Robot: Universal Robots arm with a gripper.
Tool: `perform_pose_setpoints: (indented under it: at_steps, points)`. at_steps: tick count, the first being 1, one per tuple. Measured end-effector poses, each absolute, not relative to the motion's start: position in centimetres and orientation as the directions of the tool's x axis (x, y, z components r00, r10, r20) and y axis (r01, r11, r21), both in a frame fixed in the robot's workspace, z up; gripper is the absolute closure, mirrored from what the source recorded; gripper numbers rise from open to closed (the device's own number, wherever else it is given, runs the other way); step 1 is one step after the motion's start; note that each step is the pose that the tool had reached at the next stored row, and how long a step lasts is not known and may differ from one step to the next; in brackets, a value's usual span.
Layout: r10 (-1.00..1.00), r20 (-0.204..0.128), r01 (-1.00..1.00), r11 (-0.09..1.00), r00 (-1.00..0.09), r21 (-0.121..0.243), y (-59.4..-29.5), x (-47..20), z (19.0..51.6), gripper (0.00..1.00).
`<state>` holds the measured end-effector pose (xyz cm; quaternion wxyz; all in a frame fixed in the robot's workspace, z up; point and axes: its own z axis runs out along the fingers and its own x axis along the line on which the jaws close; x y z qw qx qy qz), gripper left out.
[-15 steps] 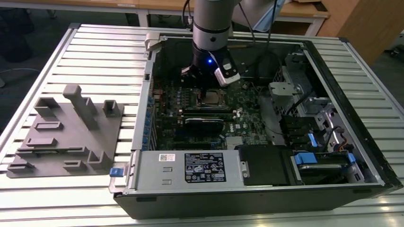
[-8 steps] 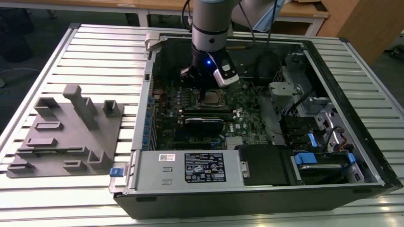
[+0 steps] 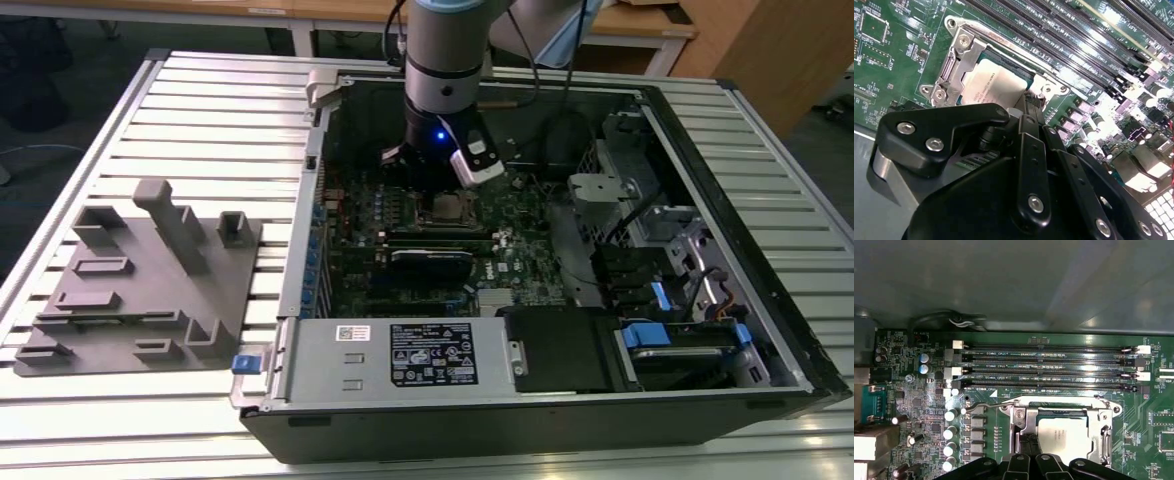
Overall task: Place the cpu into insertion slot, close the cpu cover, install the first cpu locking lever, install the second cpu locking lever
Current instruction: 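Close the cpu cover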
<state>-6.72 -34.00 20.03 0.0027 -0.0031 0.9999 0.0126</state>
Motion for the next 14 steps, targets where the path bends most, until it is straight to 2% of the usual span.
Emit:
perform_pose_setpoints:
  at_steps: [14]
  points:
    - [-0.006, -0.005, -0.006, 1.000, -1.000, 0.024, -34.03, -6.77, 19.59, 0.89]
